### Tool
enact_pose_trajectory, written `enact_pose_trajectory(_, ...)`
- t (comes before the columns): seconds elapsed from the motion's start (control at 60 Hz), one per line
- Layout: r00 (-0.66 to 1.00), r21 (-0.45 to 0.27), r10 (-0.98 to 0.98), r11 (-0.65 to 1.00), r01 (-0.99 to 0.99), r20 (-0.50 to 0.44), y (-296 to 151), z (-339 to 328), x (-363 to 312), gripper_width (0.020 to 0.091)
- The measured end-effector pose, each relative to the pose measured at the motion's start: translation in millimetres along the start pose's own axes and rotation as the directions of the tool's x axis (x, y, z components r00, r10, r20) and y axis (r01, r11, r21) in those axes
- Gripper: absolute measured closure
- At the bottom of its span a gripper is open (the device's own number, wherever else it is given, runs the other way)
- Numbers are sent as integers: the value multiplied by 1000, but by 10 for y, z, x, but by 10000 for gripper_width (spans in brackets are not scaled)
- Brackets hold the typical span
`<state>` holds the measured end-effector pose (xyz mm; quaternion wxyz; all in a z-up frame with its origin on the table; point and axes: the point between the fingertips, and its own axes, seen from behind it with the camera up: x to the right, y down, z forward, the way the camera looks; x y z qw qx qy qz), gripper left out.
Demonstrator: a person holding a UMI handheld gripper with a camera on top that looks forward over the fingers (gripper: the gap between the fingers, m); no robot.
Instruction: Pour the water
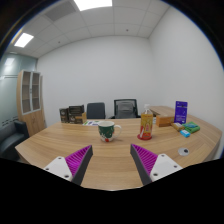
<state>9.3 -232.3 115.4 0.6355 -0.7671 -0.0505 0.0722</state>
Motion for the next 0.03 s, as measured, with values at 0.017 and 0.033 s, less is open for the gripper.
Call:
enact_pose_trajectory(0.017, 1000, 1, 1, 1000, -1, 2, 19, -24, 6, 262)
enact_pose_trajectory(0.033, 1000, 1, 3, 1000, -3, 1, 32, -65, -16, 262)
